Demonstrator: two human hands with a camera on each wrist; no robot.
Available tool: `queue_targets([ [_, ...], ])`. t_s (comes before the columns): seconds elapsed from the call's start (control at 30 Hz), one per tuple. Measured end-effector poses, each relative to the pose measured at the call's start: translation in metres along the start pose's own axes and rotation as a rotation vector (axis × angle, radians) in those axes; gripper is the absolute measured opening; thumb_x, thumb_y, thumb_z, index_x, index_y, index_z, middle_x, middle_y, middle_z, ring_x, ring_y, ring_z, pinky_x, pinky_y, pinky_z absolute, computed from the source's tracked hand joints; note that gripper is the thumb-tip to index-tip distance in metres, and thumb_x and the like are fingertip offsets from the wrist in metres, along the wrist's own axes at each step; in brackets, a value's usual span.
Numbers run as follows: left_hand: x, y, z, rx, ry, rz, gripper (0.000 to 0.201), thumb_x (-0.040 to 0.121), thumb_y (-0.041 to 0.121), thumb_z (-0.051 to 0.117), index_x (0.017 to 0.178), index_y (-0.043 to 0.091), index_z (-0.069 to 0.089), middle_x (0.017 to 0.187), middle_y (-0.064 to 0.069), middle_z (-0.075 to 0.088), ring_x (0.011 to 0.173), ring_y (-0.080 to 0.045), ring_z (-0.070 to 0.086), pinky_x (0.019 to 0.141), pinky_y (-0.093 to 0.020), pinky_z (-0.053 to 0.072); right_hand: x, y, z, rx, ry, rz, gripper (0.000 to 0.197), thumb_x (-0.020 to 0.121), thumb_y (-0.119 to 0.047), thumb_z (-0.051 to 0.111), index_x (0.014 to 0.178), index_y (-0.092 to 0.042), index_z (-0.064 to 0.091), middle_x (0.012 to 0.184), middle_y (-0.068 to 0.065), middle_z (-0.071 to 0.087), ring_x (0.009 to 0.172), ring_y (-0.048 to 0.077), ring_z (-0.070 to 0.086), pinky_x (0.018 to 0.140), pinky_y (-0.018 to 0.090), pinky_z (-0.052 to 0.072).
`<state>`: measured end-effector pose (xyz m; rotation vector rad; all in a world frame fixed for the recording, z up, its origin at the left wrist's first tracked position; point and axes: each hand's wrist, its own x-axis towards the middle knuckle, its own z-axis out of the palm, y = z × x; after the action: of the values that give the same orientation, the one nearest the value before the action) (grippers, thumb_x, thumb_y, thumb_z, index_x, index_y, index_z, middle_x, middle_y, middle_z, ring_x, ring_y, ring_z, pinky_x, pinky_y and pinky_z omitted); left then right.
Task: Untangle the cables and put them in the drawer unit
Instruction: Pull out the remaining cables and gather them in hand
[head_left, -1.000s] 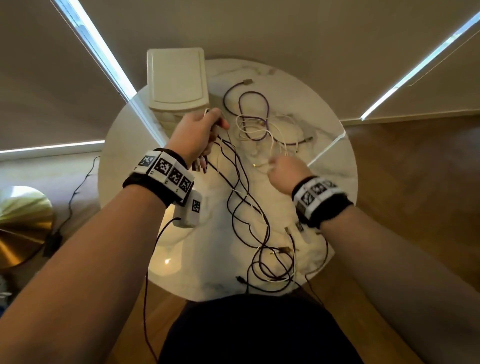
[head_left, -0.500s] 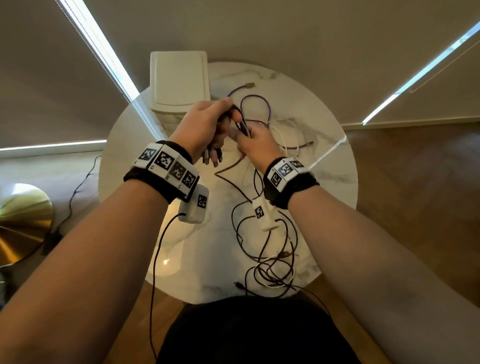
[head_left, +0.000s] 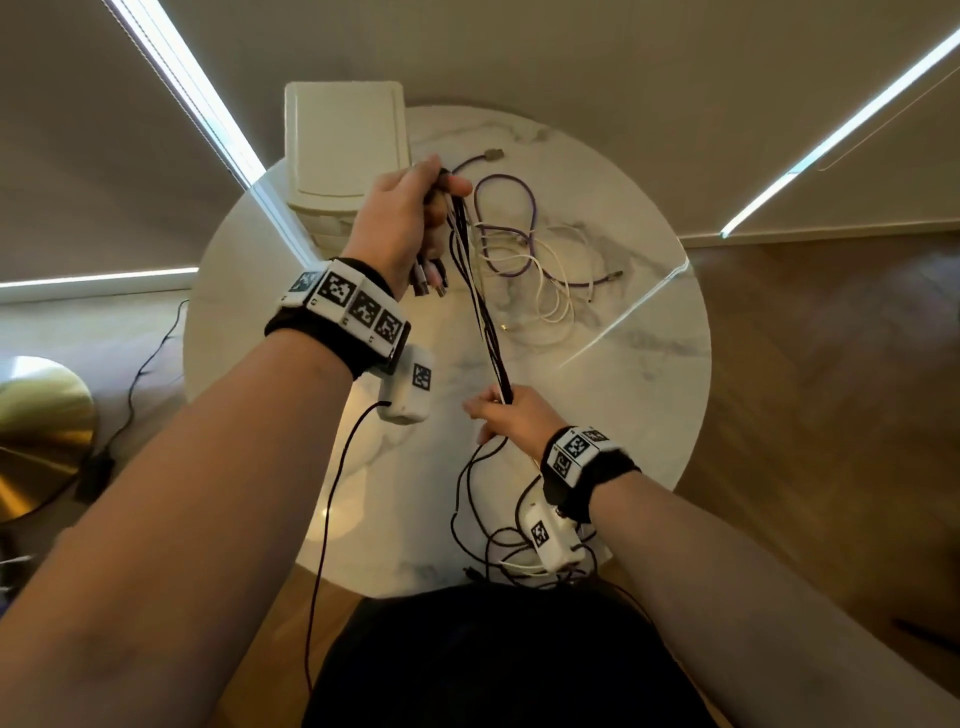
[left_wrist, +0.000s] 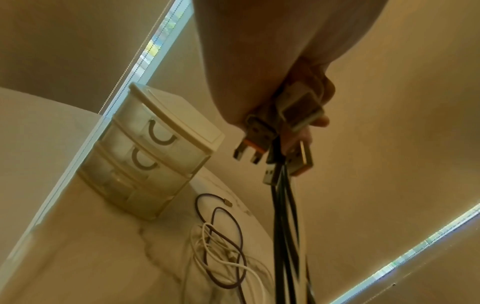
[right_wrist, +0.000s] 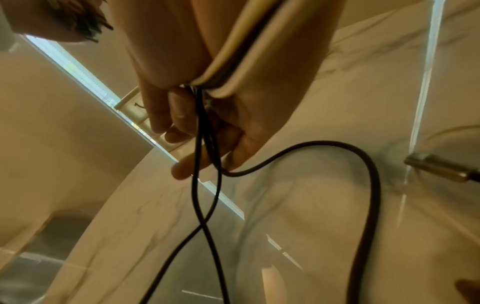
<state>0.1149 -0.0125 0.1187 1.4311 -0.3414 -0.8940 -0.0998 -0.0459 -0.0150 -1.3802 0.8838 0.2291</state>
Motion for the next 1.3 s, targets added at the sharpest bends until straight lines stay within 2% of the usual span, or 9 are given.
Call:
queue_targets([
  [0.07,0.002,0.001,0.001,0.030,0.010,0.005,0.040,0.111,0.032,0.040,0.094,0.009,0.068,0.058,0.007,0.040,0.046,-0.013,0.031,0.045,-0.031,0.028,-0.004,0.003,0.003,-0.036,-0.023,0.028,0.019,0.090,-0.031,0.073,0.094,-0.014,0.066,0.076,0.004,0.070,0.076,0.024,0.076,0.086,0.036,0.054],
  [0.23,0.006,-0.001,0.003,0.015,0.012,0.029,0.040,0.111,0.032,0.041,0.098,0.007,0.069,0.059,0.007,0.043,0.048,-0.012,0.033,0.046,-0.028,0.031,-0.009,0.005,0.000,-0.030,0.056,0.050,0.019,0.093,-0.031,0.071,0.095,-0.015,0.062,0.059,0.000,0.047,0.045,0.014,0.044,0.046,0.028,0.043],
  [0.43,0.012,0.008,-0.002,-0.017,0.047,0.064,0.040,0.111,0.031,0.041,0.097,0.007,0.069,0.058,0.007,0.044,0.048,-0.013,0.033,0.047,-0.029,0.029,-0.018,0.022,-0.001,-0.052,-0.010,0.066,0.020,0.095,-0.030,0.070,0.096,-0.011,0.064,0.048,-0.007,0.052,0.070,0.023,0.076,0.078,0.032,0.056],
  [0.6,0.014,0.013,-0.003,-0.051,0.119,0.100,0.041,0.112,0.029,0.040,0.100,0.003,0.070,0.058,0.008,0.045,0.048,-0.011,0.035,0.048,-0.028,0.030,-0.018,0.014,-0.005,0.103,0.047,0.081,0.021,0.095,-0.028,0.071,0.100,-0.013,0.057,0.054,-0.003,0.035,0.041,0.013,0.033,0.044,0.026,0.036],
  [0.77,0.023,0.027,-0.013,-0.104,0.206,0.162,0.041,0.111,0.028,0.040,0.101,0.000,0.070,0.060,0.006,0.047,0.048,-0.011,0.036,0.046,-0.027,0.032,-0.021,0.026,-0.006,-0.038,-0.085,0.037,0.010,0.097,-0.015,0.067,0.093,-0.009,0.061,0.053,0.001,0.044,0.077,0.034,0.075,0.087,0.033,0.054],
  [0.93,0.023,0.021,-0.012,-0.081,0.233,0.190,0.042,0.112,0.029,0.039,0.103,0.001,0.069,0.061,0.006,0.046,0.047,-0.010,0.039,0.045,-0.026,0.034,-0.020,0.032,-0.015,-0.307,-0.034,0.039,0.021,0.093,-0.030,0.072,0.099,-0.010,0.068,0.068,0.000,0.066,0.068,0.015,0.065,0.074,0.028,0.052],
  [1.1,0.026,0.021,-0.013,-0.081,0.256,0.205,0.040,0.112,0.030,0.039,0.102,0.004,0.068,0.059,0.008,0.047,0.048,-0.009,0.040,0.048,-0.025,0.035,-0.028,0.043,-0.023,-0.246,-0.069,0.099,0.013,0.096,-0.022,0.068,0.094,-0.009,0.067,0.073,0.003,0.072,0.090,0.030,0.075,0.095,0.043,0.054],
  [1.2,0.027,0.017,-0.014,-0.059,0.282,0.223,0.039,0.111,0.030,0.041,0.101,0.006,0.069,0.058,0.009,0.049,0.049,-0.008,0.041,0.049,-0.025,0.036,-0.031,0.043,-0.026,-0.104,-0.067,0.164,0.014,0.096,-0.022,0.069,0.097,-0.010,0.062,0.055,0.001,0.056,0.059,0.024,0.069,0.070,0.042,0.061],
  [1.3,0.028,0.014,-0.013,-0.051,0.300,0.193,0.032,0.110,0.028,0.046,0.108,0.004,0.067,0.057,0.008,0.053,0.051,-0.006,0.044,0.050,-0.024,0.039,-0.035,0.036,-0.031,0.020,-0.041,0.205,0.027,0.098,-0.033,0.067,0.092,-0.008,0.060,0.050,0.000,0.035,0.039,0.015,0.034,0.045,0.026,0.042],
])
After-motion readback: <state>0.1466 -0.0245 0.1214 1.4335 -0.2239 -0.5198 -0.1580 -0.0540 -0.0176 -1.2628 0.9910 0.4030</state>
